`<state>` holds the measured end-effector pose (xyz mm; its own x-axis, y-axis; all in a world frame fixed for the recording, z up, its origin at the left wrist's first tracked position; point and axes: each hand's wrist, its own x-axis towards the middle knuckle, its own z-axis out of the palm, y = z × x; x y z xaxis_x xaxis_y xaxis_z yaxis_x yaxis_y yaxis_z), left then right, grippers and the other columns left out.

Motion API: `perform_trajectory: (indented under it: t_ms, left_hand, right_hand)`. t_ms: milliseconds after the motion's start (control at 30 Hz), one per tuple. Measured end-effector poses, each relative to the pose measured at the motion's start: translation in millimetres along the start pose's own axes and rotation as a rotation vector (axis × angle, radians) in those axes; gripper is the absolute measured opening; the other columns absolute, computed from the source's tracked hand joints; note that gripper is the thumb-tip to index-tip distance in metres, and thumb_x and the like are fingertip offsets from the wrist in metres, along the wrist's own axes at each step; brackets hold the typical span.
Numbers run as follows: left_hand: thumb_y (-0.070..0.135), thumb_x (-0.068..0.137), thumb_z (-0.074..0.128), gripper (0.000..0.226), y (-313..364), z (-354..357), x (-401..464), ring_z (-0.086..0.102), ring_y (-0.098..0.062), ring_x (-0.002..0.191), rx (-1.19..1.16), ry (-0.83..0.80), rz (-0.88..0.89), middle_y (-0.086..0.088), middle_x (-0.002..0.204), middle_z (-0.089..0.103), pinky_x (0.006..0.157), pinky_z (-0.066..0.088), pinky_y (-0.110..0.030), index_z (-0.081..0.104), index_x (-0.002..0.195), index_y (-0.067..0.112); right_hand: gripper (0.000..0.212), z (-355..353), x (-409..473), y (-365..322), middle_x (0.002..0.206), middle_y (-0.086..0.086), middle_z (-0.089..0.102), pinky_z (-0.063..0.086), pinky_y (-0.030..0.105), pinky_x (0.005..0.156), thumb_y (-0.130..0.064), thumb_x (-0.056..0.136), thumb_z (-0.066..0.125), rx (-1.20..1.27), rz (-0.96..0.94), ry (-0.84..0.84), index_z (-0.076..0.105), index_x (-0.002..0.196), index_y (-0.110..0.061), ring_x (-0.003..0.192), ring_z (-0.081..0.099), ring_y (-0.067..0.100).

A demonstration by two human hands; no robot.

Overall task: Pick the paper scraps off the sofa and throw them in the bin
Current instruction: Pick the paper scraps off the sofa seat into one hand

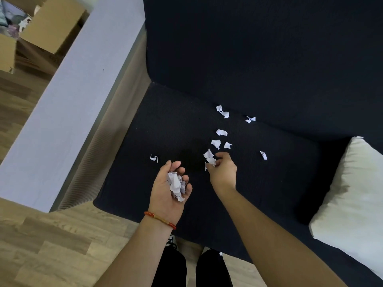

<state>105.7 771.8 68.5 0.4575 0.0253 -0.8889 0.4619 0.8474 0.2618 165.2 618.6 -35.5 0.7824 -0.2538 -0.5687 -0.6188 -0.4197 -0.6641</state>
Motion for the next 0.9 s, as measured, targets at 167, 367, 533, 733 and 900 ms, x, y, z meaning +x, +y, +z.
perform_trajectory:
  t_ms: [167, 367, 533, 733, 900]
  left_hand:
    - [0.039, 0.102, 0.059, 0.026, 7, -4, 1, 0.062, -0.007, 0.062, -0.01, -0.004, 0.004, 0.007, 0.077, 0.066, 0.051, 0.052, -0.022, 0.073, 0.086, 0.024]
    - [0.041, 0.103, 0.058, 0.028, 9, -12, 3, 0.063, -0.006, 0.061, -0.024, 0.011, -0.003, 0.007, 0.077, 0.067, 0.05, 0.053, -0.022, 0.074, 0.085, 0.025]
    - [0.041, 0.102, 0.059, 0.026, 8, -16, 4, 0.063, -0.006, 0.062, -0.023, 0.017, -0.009, 0.007, 0.078, 0.067, 0.051, 0.052, -0.022, 0.073, 0.088, 0.025]
    - [0.04, 0.103, 0.058, 0.026, 6, -17, 3, 0.063, -0.006, 0.062, -0.031, 0.008, -0.013, 0.007, 0.078, 0.067, 0.051, 0.053, -0.022, 0.073, 0.088, 0.024]
    - [0.039, 0.103, 0.058, 0.025, 9, -16, 4, 0.063, -0.006, 0.061, -0.041, 0.012, -0.013, 0.007, 0.077, 0.067, 0.05, 0.052, -0.022, 0.073, 0.088, 0.024]
  right_hand:
    - [0.049, 10, 9, 1, 0.125, 0.008, 0.056, 0.045, 0.02, 0.06, -0.009, 0.089, 0.079, 0.003, 0.075, 0.036, 0.058, 0.134, -0.009, 0.081, 0.055, 0.006]
    - [0.029, 10, 6, 7, 0.118, 0.005, 0.049, 0.051, 0.027, 0.061, -0.002, 0.091, 0.073, -0.152, 0.013, 0.068, 0.063, 0.117, -0.009, 0.075, 0.052, 0.006]
    - [0.007, 11, 6, 9, 0.096, 0.004, 0.064, 0.048, 0.026, 0.054, -0.004, 0.092, 0.069, -0.184, 0.019, 0.068, 0.064, 0.094, -0.009, 0.071, 0.059, 0.011]
    - [0.009, 8, -4, 18, 0.084, 0.004, 0.068, 0.044, 0.022, 0.047, -0.013, 0.093, 0.073, -0.103, 0.078, 0.093, 0.065, 0.092, -0.008, 0.064, 0.06, 0.013]
    - [0.028, 1, 0, 13, 0.099, 0.001, 0.065, 0.046, 0.018, 0.052, -0.009, 0.092, 0.074, -0.05, 0.019, 0.101, 0.059, 0.115, -0.014, 0.081, 0.065, 0.014]
